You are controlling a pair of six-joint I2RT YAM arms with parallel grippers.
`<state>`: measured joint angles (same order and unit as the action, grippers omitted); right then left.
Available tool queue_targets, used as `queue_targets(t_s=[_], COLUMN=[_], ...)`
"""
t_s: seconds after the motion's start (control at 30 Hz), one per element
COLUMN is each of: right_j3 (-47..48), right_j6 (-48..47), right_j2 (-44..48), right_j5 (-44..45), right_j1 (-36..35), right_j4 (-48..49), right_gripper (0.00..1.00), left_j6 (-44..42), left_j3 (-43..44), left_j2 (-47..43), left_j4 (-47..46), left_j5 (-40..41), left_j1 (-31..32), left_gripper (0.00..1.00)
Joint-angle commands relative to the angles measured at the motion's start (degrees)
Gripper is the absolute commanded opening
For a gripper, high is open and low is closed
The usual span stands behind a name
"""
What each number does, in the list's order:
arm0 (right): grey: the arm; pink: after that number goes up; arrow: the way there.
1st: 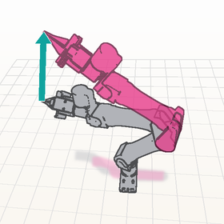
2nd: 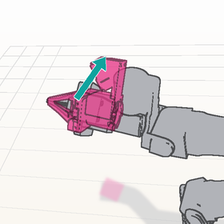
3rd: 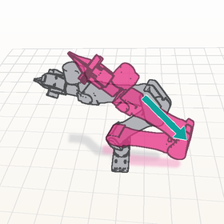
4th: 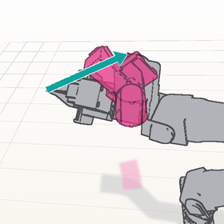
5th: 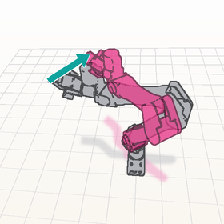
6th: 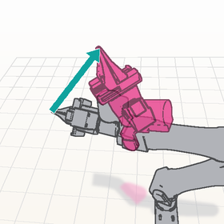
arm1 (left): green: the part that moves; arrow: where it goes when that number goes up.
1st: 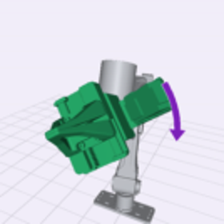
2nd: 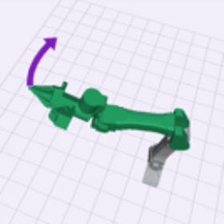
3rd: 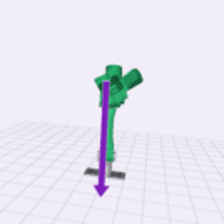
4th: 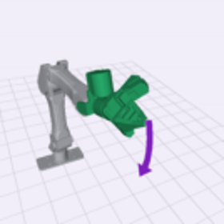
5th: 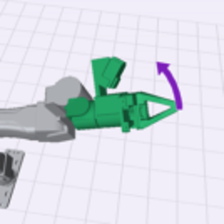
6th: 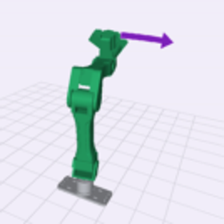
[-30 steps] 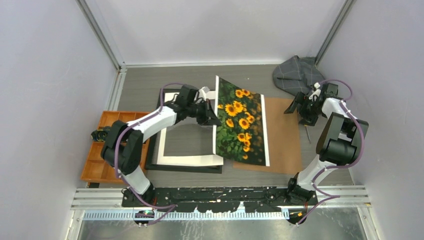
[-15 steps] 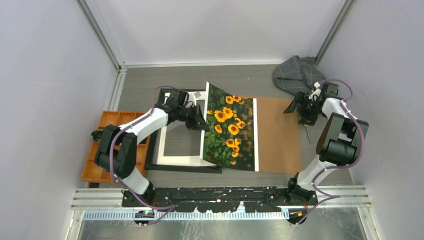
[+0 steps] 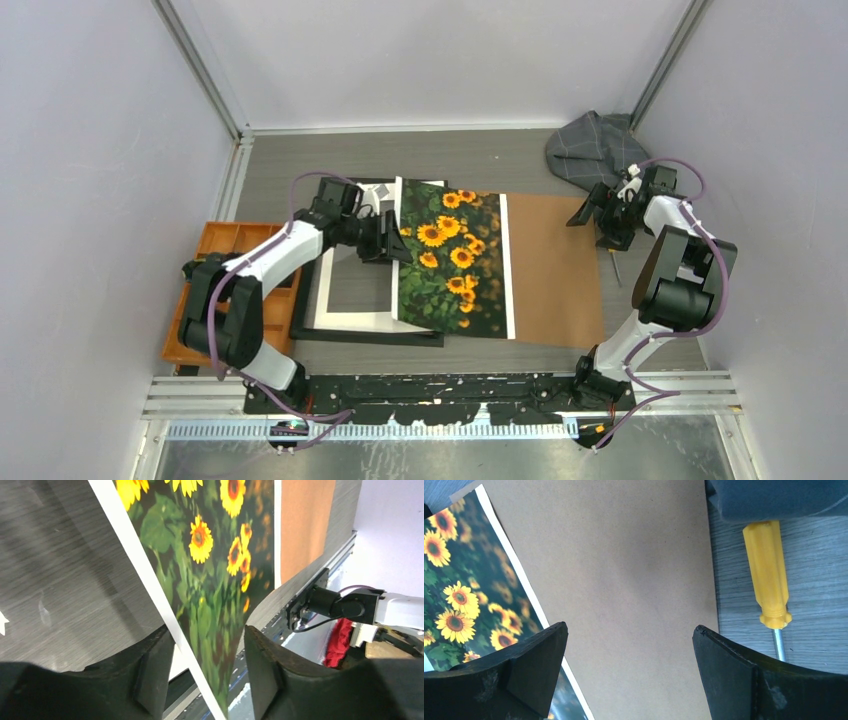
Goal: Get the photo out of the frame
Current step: Place the photo in the photo frame, then reset both arms
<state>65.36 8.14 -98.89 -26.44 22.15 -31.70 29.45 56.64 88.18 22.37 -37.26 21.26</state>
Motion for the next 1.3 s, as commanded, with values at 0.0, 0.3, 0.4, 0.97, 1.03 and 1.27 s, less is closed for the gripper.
queue_targets(t_s=[0.0,0.3,0.4,0.97,1.03,1.27], right_j3=[0.05,1.72,4.02,2.02,1.62,1.86], right_j6=[0.49,-0.29,-2.26,-17.71,-16.75,-21.84], right_j2=[3.87,9.62,13.75,52.42,55.14,63.14], right_j5=[0.54,3.14,4.39,-18.77,-21.03,-32.49], right_j1=[0.17,0.04,-0.17,-0.62,-0.62,-0.62], right_j4=[1.1,-0.85,-3.53,-17.88,-18.2,-27.52], right_gripper=[1.0,1.0,1.0,1.0,1.0,1.0], left_j6=[-4.39,-18.96,-27.39,-45.39,-46.92,-46.43], left_j3=[0.21,4.08,4.44,2.75,2.26,-1.01], left_j2=[-4.46,-10.21,-14.45,-32.57,-34.88,-41.87], left_j4=[2.9,14.37,14.98,22.8,23.9,21.99], left_j5=[2.34,9.04,11.83,2.55,1.79,-0.13], left_j1=[-2.57,-14.07,-17.36,-20.99,-20.99,-20.99], left_gripper=[0.58,0.86,0.92,1.0,1.0,1.0])
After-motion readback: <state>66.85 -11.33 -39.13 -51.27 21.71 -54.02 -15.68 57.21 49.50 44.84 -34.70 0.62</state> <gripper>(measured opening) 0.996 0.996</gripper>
